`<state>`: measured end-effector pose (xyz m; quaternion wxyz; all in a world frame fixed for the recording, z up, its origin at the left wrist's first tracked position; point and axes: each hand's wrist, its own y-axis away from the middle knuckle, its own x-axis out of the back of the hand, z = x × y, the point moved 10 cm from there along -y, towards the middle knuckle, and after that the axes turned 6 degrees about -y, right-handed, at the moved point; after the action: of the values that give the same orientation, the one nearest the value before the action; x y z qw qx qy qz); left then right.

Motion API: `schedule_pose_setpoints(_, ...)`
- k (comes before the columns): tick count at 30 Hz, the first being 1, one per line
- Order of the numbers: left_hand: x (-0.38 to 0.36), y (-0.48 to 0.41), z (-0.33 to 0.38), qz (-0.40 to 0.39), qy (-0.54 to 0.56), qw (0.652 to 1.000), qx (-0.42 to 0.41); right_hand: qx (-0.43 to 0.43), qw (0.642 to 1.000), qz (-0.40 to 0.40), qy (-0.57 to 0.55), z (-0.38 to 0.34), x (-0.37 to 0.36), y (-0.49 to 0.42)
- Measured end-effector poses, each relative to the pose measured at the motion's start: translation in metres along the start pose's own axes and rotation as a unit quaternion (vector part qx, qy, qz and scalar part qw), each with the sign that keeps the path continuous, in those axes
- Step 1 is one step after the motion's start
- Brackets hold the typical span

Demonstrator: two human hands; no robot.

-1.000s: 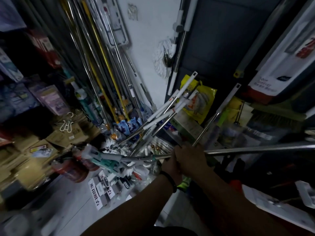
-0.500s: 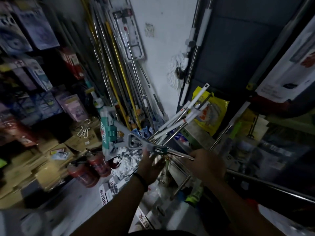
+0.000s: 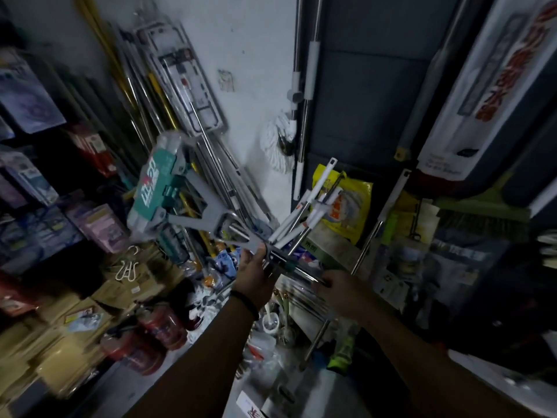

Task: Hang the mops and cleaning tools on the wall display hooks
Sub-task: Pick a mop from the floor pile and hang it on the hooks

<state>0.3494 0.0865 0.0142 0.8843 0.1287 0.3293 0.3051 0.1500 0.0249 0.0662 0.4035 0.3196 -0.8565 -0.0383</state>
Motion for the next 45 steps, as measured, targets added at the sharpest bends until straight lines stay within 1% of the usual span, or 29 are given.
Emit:
schedule_pose_setpoints(2, -0.017, 0.000, 0.017, -0.010, -0.040, 0.998, -0.045, 0.036, 0.998, 0.024, -0.043, -0.025, 0.008, -0.010)
schedule_pose_setpoints(4, -0.035, 0.001, 0.030, -0.027, -0.045, 0.996, -0.074, 0.064, 0.991, 0.073, -0.089, -0.047, 0.022, -0.018)
schedule_pose_setpoints(6, -0.050, 0.003, 0.041, -0.035, -0.057, 0.993, -0.093, 0.091, 0.983, 0.112, -0.110, -0.070, 0.039, -0.025)
schedule_pose_setpoints(8, -0.061, 0.003, 0.049, -0.039, -0.072, 0.991, -0.108, 0.114, 0.974, 0.130, -0.144, -0.094, 0.055, -0.030)
schedule_pose_setpoints(10, -0.073, 0.003, 0.056, -0.049, -0.083, 0.990, -0.103, 0.141, 0.963, 0.152, -0.171, -0.120, 0.073, -0.034)
schedule_pose_setpoints(13, -0.099, 0.016, 0.079, -0.089, -0.108, 0.981, -0.136, 0.166, 0.955, 0.164, -0.183, -0.156, 0.098, -0.036)
schedule_pose_setpoints(14, -0.111, 0.022, 0.088, -0.114, -0.113, 0.975, -0.153, 0.173, 0.952, 0.165, -0.191, -0.164, 0.105, -0.038)
schedule_pose_setpoints(17, -0.145, 0.046, 0.119, -0.156, -0.128, 0.958, -0.202, 0.201, 0.943, 0.181, -0.196, -0.195, 0.136, -0.037)
schedule_pose_setpoints(20, -0.180, 0.072, 0.152, -0.191, -0.180, 0.928, -0.263, 0.239, 0.928, 0.207, -0.194, -0.227, 0.174, -0.025)
schedule_pose_setpoints(22, -0.197, 0.081, 0.173, -0.197, -0.209, 0.915, -0.285, 0.258, 0.917, 0.242, -0.186, -0.241, 0.199, -0.016)
schedule_pose_setpoints(25, -0.216, 0.084, 0.209, -0.180, -0.252, 0.899, -0.308, 0.264, 0.895, 0.310, -0.182, -0.246, 0.232, -0.007)
schedule_pose_setpoints(27, -0.225, 0.082, 0.236, -0.161, -0.266, 0.896, -0.316, 0.260, 0.891, 0.317, -0.195, -0.244, 0.244, -0.006)
schedule_pose_setpoints(28, -0.234, 0.083, 0.249, -0.163, -0.274, 0.891, -0.324, 0.258, 0.889, 0.319, -0.201, -0.243, 0.248, -0.005)
schedule_pose_setpoints(30, -0.254, 0.093, 0.273, -0.178, -0.306, 0.866, -0.353, 0.257, 0.879, 0.340, -0.214, -0.243, 0.259, 0.000)
schedule_pose_setpoints(31, -0.264, 0.097, 0.280, -0.189, -0.312, 0.860, -0.355, 0.256, 0.872, 0.354, -0.223, -0.245, 0.264, 0.005)
schedule_pose_setpoints(33, -0.279, 0.100, 0.290, -0.216, -0.305, 0.864, -0.337, 0.265, 0.856, 0.381, -0.228, -0.248, 0.279, 0.011)
schedule_pose_setpoints(36, -0.304, 0.108, 0.304, -0.250, -0.306, 0.863, -0.313, 0.294, 0.844, 0.377, -0.242, -0.259, 0.303, 0.018)
schedule_pose_setpoints(39, -0.331, 0.119, 0.326, -0.284, -0.306, 0.852, -0.316, 0.316, 0.845, 0.366, -0.228, -0.276, 0.332, 0.030)
schedule_pose_setpoints(42, -0.353, 0.129, 0.345, -0.302, -0.310, 0.840, -0.328, 0.309, 0.850, 0.393, -0.165, -0.293, 0.362, 0.044)
schedule_pose_setpoints(45, -0.377, 0.145, 0.359, -0.329, -0.304, 0.828, -0.338, 0.310, 0.849, 0.399, -0.154, -0.307, 0.386, 0.057)
